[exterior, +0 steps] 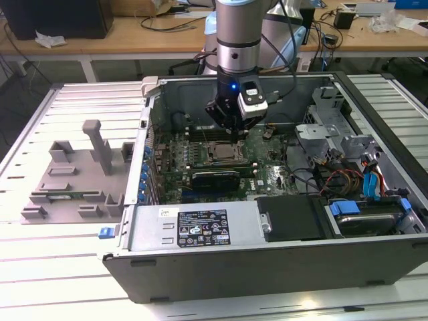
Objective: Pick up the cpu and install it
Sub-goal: 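Close the cpu cover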
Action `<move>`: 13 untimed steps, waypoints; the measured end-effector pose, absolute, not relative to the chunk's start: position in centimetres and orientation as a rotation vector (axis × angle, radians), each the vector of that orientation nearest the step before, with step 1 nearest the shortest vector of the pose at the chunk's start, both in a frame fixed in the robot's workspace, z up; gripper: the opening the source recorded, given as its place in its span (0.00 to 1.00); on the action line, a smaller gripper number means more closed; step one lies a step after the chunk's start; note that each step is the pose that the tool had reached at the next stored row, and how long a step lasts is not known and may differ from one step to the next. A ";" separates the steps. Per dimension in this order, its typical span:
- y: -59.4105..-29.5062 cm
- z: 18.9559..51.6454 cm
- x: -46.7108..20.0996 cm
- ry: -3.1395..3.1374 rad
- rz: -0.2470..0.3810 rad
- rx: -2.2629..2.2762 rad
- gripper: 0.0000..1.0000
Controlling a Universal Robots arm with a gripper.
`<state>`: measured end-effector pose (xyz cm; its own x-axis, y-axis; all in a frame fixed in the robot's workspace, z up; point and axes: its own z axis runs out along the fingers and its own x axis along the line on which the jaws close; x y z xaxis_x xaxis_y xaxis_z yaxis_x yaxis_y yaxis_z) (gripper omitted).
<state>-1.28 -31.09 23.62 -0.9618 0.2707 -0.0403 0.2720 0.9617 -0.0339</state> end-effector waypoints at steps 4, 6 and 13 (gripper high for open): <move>-31.1 23.6 -1.3 3.089 -0.059 0.308 0.11; -31.1 23.6 -1.3 3.089 -0.059 0.308 0.11; -31.1 23.6 -1.3 3.100 -0.055 0.100 0.11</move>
<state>-1.28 -31.09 23.62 -0.9971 0.0640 -0.0403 0.0654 0.9973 -0.0340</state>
